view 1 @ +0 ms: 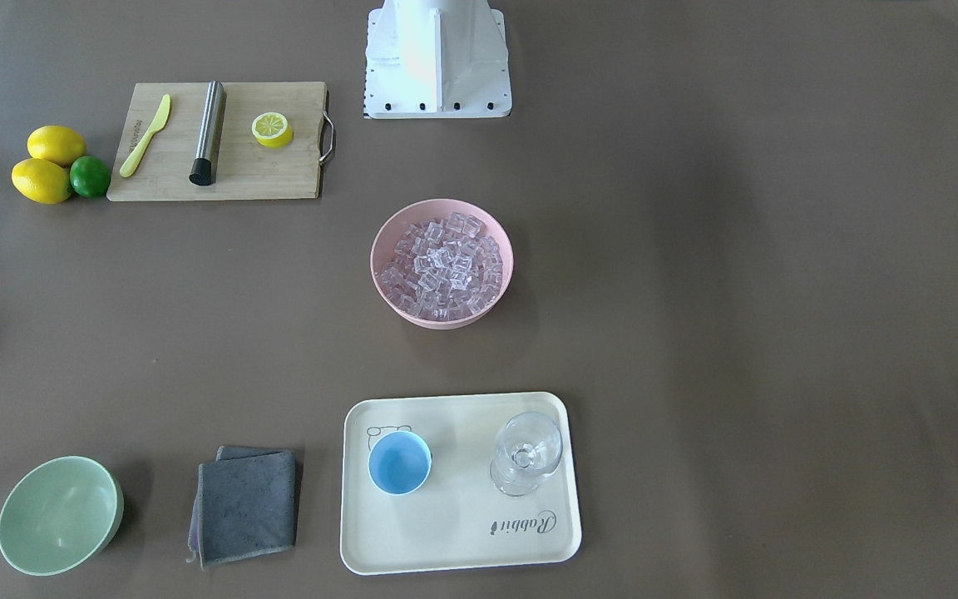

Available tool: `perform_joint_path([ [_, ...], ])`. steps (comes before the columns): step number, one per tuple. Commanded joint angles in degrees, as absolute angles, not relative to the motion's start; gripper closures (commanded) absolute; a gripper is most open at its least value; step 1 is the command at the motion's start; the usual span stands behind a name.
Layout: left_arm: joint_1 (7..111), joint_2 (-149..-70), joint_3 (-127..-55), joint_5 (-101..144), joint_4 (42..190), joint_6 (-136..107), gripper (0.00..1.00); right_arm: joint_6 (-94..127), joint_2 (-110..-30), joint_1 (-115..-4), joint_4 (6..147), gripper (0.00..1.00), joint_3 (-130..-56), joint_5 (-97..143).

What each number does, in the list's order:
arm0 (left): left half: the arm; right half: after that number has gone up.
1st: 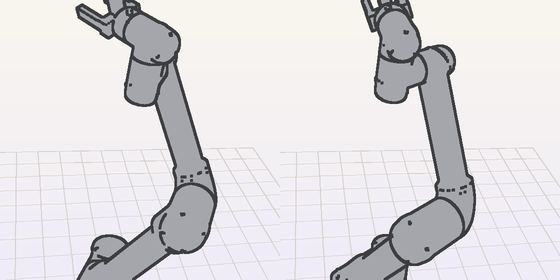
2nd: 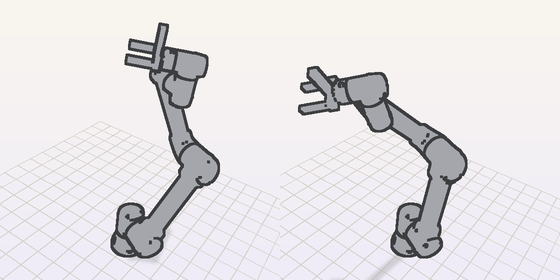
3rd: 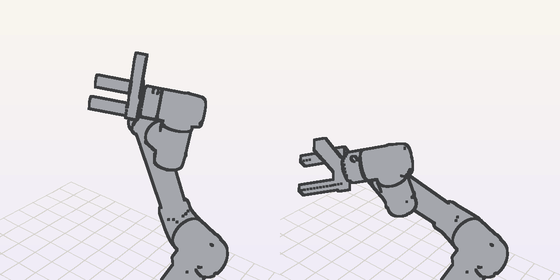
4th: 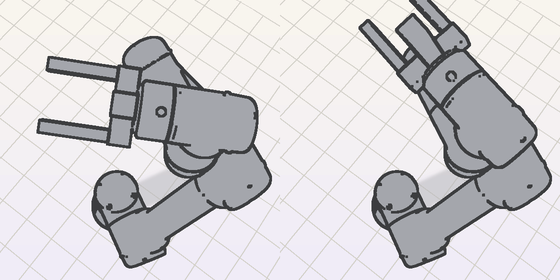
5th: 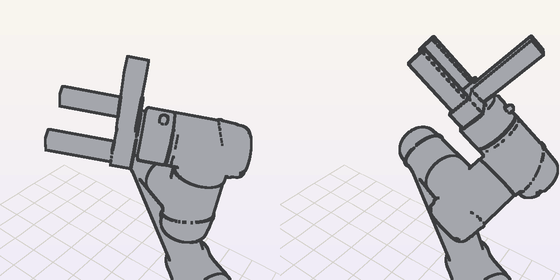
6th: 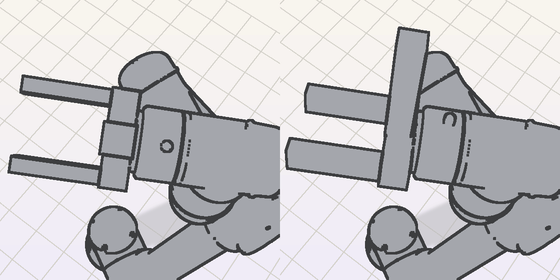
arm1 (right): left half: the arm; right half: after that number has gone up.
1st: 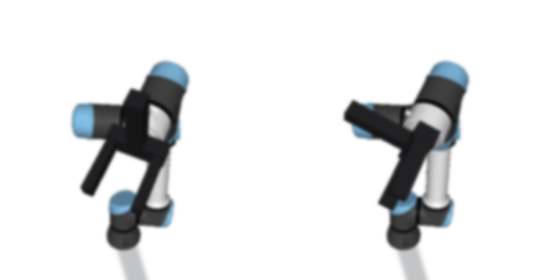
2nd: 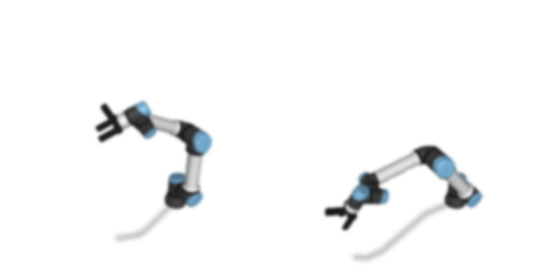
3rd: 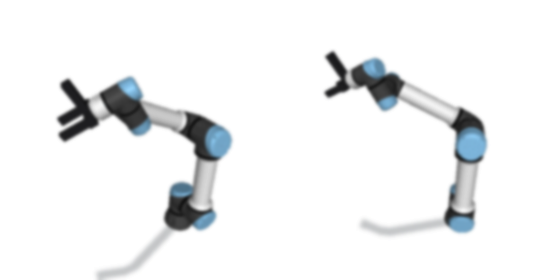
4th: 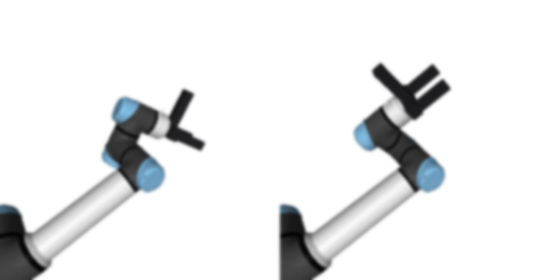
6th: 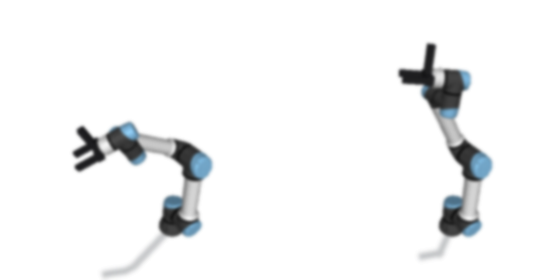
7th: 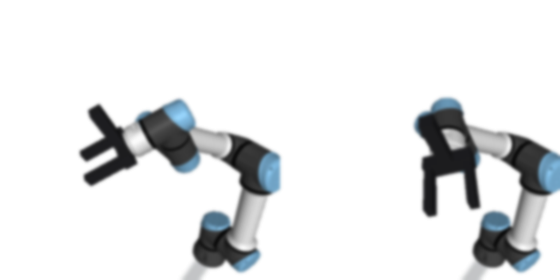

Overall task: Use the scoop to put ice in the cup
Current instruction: 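Move the left gripper in toward the pink ice bowl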

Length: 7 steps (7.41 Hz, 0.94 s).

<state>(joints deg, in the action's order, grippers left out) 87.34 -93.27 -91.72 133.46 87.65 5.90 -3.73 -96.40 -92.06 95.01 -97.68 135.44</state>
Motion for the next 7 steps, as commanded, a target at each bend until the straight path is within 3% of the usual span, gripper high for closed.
perform_joint_path([
  [1,87.01,-93.6,-92.02,133.77,87.89,5.89,0.01,-3.69,-97.03,-92.02,95.01,0.01,-98.08,135.7],
  [5,72.64,-94.13,-95.45,133.68,94.6,5.89,0.01,-3.26,-97.03,-92.02,94.92,0.0,-97.91,135.53],
  [7,70.93,-94.22,-96.15,133.94,100.44,5.45,0.01,-2.29,-96.77,-92.02,95.01,0.0,-98.35,135.61],
])
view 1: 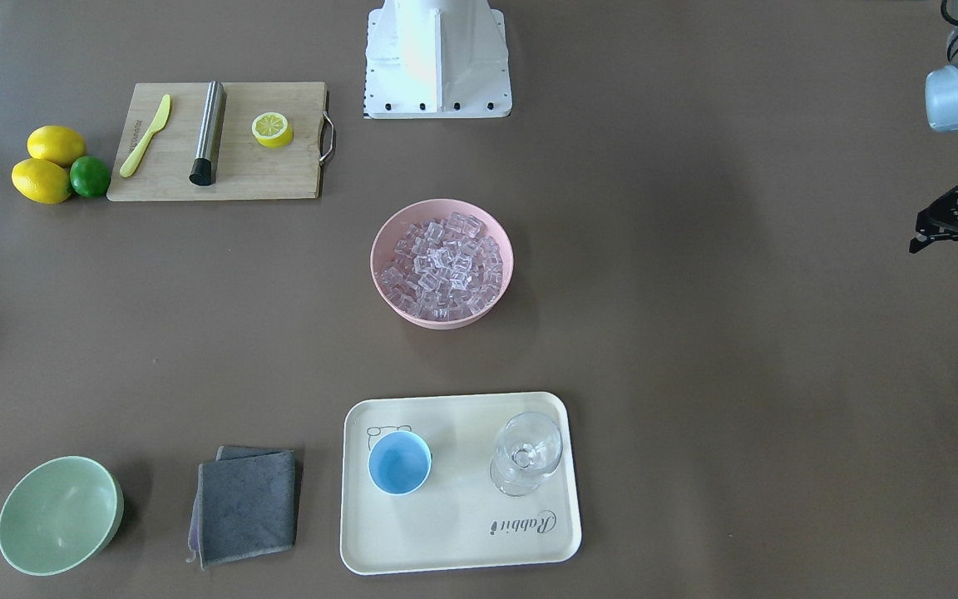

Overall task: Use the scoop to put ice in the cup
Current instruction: 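Move the left gripper in toward the pink ice bowl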

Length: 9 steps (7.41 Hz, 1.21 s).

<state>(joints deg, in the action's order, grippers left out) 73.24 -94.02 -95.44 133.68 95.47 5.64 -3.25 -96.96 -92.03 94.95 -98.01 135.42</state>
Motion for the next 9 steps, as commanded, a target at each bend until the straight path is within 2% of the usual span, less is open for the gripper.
perform_joint_path([
  [1,69.01,-94.31,-96.67,133.95,102.72,5.54,0.01,2.67,-97.03,-92.02,94.92,0.01,-99.13,135.79],
  [3,63.91,-96.14,-97.03,133.94,108.17,5.45,0.01,9.03,-97.03,-91.85,93.79,0.01,-99.76,136.14],
  [6,55.14,-96.68,-103.26,135.6,112.74,5.28,0.01,32.23,-100.63,-85.55,65.39,0.01,-94.22,135.79],
  [9,52.05,-96.94,-104.16,135.0,116.37,5.53,0.01,37.7,-103.26,-77.45,52.86,0.01,-93.43,129.75],
])
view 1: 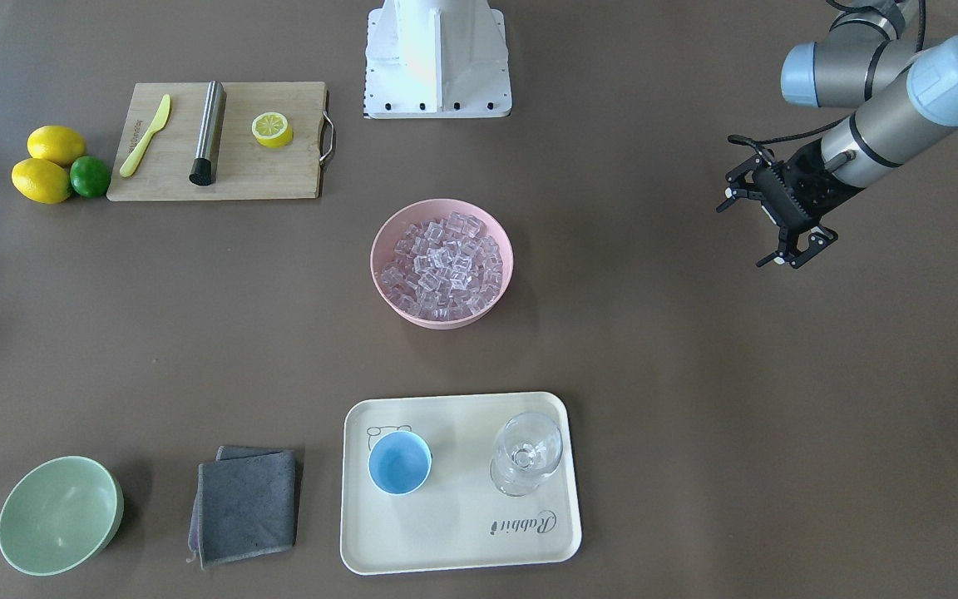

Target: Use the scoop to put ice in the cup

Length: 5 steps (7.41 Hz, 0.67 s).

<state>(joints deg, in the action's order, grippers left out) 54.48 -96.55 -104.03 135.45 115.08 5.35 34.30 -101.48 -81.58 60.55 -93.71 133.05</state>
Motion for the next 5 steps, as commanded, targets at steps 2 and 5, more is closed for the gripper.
perform_joint_path([
  [2,48.35,-102.18,-101.27,135.09,116.8,5.89,0.01,37.97,-103.8,-74.29,51.95,0.01,-93.43,127.9],
  [5,46.5,-104.15,-95.3,133.08,129.92,7.81,0.01,38.06,-103.97,-70.06,51.5,0.05,-93.25,125.6],
])
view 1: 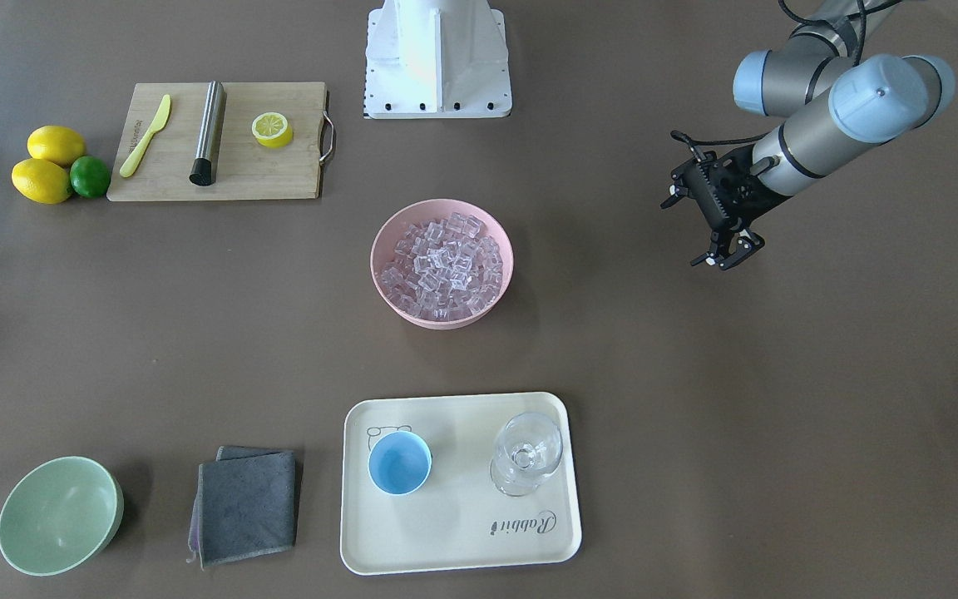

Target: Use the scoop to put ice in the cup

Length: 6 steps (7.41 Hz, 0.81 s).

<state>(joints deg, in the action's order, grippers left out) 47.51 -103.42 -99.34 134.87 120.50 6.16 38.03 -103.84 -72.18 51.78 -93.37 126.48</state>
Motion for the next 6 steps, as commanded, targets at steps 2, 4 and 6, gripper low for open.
perform_joint_path([
  [2,45.7,-105.46,-93.71,132.1,131.22,14.9,0.01,36.92,-104.15,-69.26,51.42,0.06,-92.03,125.25],
  [4,45.0,-108.63,-91.15,131.84,131.3,16.17,0.01,36.47,-104.06,-68.91,51.33,0.09,-91.23,125.16],
  [6,41.85,-111.26,-90.88,126.85,131.22,16.17,0.01,36.65,-104.06,-68.12,50.46,0.11,-90.88,125.16],
])
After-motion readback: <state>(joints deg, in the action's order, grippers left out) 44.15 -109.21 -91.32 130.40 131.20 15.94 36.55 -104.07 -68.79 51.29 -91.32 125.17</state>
